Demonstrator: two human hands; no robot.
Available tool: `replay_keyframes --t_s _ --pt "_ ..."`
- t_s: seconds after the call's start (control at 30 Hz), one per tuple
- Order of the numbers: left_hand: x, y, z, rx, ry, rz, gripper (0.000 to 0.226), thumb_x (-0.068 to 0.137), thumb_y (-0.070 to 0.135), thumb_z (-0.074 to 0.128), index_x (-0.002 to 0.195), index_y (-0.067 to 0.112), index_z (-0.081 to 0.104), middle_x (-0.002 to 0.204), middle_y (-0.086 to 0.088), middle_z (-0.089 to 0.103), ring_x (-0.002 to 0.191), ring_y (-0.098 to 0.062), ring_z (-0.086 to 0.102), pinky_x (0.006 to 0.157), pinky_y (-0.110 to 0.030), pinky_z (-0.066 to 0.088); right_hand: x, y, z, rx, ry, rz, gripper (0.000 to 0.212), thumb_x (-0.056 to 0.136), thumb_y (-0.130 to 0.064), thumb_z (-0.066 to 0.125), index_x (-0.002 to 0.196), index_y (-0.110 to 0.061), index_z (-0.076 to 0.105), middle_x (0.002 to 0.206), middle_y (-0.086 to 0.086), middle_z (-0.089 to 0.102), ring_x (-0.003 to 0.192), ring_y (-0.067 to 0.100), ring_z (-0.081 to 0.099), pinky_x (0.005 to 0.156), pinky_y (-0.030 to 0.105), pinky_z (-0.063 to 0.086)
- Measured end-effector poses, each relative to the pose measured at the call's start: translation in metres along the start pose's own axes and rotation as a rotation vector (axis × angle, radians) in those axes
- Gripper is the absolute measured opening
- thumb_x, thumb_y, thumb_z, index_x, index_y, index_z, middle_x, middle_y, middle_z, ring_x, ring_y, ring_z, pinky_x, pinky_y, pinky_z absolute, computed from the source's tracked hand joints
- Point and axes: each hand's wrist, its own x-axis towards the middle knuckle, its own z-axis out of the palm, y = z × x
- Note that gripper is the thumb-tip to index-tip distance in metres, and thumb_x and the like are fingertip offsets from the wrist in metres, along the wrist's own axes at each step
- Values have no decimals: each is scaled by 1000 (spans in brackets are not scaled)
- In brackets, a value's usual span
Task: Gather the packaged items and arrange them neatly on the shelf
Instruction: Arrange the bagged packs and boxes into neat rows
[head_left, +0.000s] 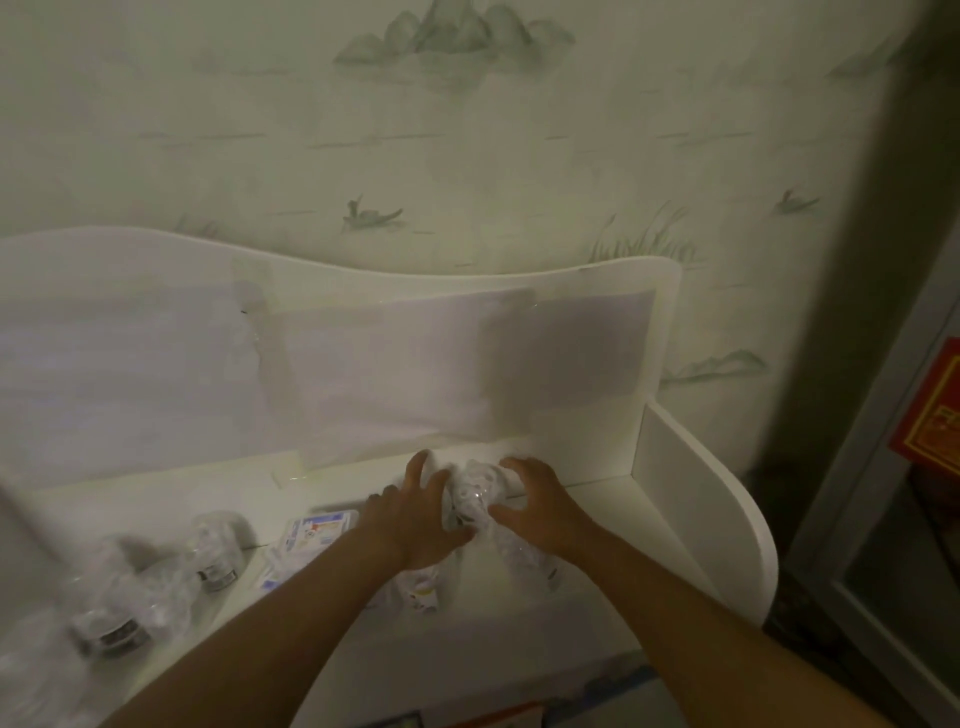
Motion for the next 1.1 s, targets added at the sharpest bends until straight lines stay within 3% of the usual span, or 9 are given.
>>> replay_keyframes --t_s 0.1,0.27,0.43,0.5,0.57,0.7,0.77,0.93,1.1 --pt "3 7 -12 82 85 23 77 83 67 48 146 30 25 158 -1 8 130 -34 42 106 -48 35 -3 1 -8 -125 -2 18 56 82 -50 64 131 -26 52 139 2 46 122 18 52 103 33 43" --pt "11 19 -25 112 78 69 75 85 55 56 147 29 23 158 -2 17 138 -31 33 109 -47 32 -14 -11 -27 -340 0 -6 41 84 -60 58 110 -29 60 122 -3 54 113 17 56 96 36 47" --pt "25 30 -32 195 52 298 75 86 40 62 148 32 20 158 -1 17 143 -26 25 114 -44 26 -36 -21 -43 -498 -160 48 96 60 -84 61 137 -31 44 140 -3 45 124 22 50 101 42 45" --pt "32 32 -32 293 -1 373 80 85 38 65 149 32 18 159 -2 13 143 -28 24 115 -43 25 -42 -14 -45 -556 -198 83 103 60 -80 67 144 -29 35 144 1 40 127 26 49 102 43 44" --pt "38 33 -30 372 -27 403 82 83 38 67 149 32 19 159 -2 14 143 -28 24 115 -44 25 -45 -7 -46 -521 -191 104 98 66 -71 71 145 -28 32 143 3 42 126 26 50 101 40 45" --pt "48 41 -29 449 3 430 66 85 39 63 143 34 32 150 0 34 137 -27 33 112 -44 32 -41 5 -57 -481 -192 101 91 70 -59 74 144 -27 33 140 2 47 123 24 52 98 36 46" --pt "53 43 -30 466 0 419 70 79 48 67 141 36 35 146 1 40 133 -25 39 109 -42 34 -36 11 -67 -497 -196 107 91 69 -59 75 144 -28 34 138 1 48 122 23 52 96 36 46" --pt "64 61 -35 341 26 372 79 71 69 62 138 36 38 139 4 50 123 -21 50 102 -38 42 -20 25 -99 -549 -175 152 91 68 -63 74 142 -25 37 140 1 46 125 24 50 99 39 46" --pt "70 91 -26 256 17 379 75 74 60 63 138 28 40 137 -1 50 121 -24 54 100 -38 46 -5 38 -121 -566 -136 192 90 73 -55 76 143 -14 36 140 8 47 124 26 51 98 40 48"
